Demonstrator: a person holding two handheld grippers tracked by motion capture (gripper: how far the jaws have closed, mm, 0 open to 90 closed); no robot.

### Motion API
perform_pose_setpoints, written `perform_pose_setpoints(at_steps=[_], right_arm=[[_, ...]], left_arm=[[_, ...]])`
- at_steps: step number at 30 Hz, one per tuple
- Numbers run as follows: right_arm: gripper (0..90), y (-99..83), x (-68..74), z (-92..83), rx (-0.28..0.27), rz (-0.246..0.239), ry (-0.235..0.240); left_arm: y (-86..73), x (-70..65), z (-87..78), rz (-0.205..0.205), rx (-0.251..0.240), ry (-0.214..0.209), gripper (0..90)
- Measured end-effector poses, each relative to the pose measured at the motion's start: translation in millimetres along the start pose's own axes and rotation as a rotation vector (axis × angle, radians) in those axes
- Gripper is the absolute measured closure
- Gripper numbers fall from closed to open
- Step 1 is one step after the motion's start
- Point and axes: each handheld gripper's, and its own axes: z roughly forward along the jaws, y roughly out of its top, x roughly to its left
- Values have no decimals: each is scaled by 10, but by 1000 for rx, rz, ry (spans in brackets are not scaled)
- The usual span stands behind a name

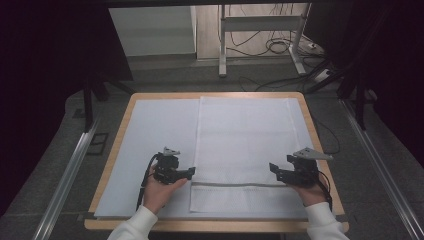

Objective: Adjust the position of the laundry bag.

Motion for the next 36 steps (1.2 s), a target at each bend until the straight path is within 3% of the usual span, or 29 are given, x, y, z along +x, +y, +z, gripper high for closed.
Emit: perform_pose_setpoints(at_steps=[17,36], right_arm=[[237,-65,-29,-80,4,7,-27],[236,-67,-35,-102,-1,10,-23]], left_arm=[[63,-106,246,25,44,-22,355],[41,-223,366,49,71,-44,401]])
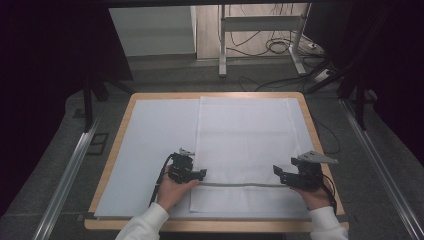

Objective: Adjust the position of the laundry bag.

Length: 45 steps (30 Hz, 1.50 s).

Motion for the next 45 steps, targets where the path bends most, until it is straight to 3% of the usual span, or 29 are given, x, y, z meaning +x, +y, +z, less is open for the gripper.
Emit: perform_pose_setpoints(at_steps=[4,9,12,16,24,30,36,45], right_arm=[[235,7,-1,-13,-7,4,4],[235,14,-14,-18,-8,6,2],[234,15,-22,-24,-8,7,-2],[235,24,-27,-33,-13,9,-6],[235,48,-34,-29,-5,8,-10],[245,144,-117,-40,59,36,-24],[249,221,-264,-3,117,55,-73],[293,140,-549,-10,165,108,-120]], left_arm=[[2,-41,17,19,-2,7,448],[4,-48,28,42,-7,10,601],[4,-50,39,65,-15,37,697],[9,-5,40,51,-17,40,830],[-6,28,39,57,-33,29,886],[-13,40,36,63,-37,22,885],[-11,54,36,50,-38,10,889],[-13,57,36,47,-42,1,896]])
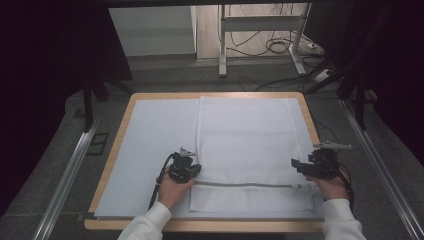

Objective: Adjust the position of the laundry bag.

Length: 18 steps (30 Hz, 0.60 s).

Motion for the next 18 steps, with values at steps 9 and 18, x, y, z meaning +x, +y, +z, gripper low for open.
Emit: perform_pose_setpoints(at_steps=[9,18], right_arm=[[372,13,-121,193,95,10,-21],[461,-12,-162,275,140,9,-37]], left_arm=[[-1,4,-2,-10,-6,-9,896],[0,-1,-4,-11,-8,-11,896]])
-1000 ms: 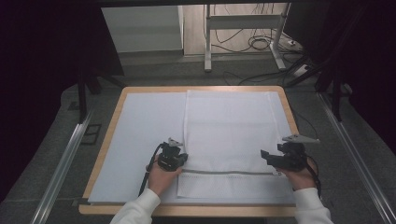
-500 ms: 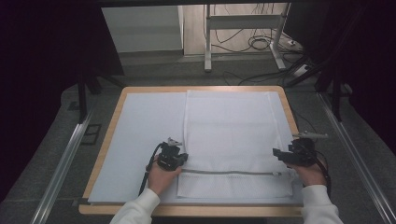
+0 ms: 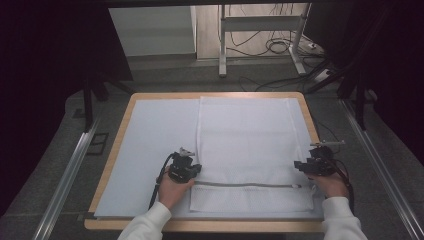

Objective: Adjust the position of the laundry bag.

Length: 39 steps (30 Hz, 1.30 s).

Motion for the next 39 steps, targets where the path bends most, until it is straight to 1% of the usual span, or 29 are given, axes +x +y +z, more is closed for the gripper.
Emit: perform_pose_setpoints(at_steps=[4,7,9,10,14,16,19,22,26,29,35,39], right_arm=[[512,21,4,51,21,-7,-4],[511,18,24,75,37,-30,-11],[515,11,29,83,46,-30,-17],[551,3,30,84,46,-36,-22],[578,0,35,88,51,-54,-28],[599,-5,46,101,61,-70,-44],[656,-8,60,98,59,-76,-47],[716,-9,73,99,58,-77,-44],[798,-10,71,104,50,-67,-31],[850,-9,67,103,52,-61,-31],[872,-16,42,98,47,-45,-16],[874,-17,43,96,45,-48,-13]], left_arm=[[4,11,-8,-6,-1,-7,896],[3,12,-7,-7,0,-6,897],[0,11,-6,-9,-2,-5,897],[-1,11,-6,-8,-1,-5,897],[0,14,-5,-9,-2,-6,897],[1,15,-9,-9,-2,-6,896],[2,18,-17,-12,-4,-9,897],[3,17,-20,-10,-6,-8,896],[2,16,-24,-14,-10,-6,897],[5,14,-26,-12,-9,-5,897],[13,23,-47,-18,-16,-10,898],[20,32,-65,-20,-23,-11,898]])
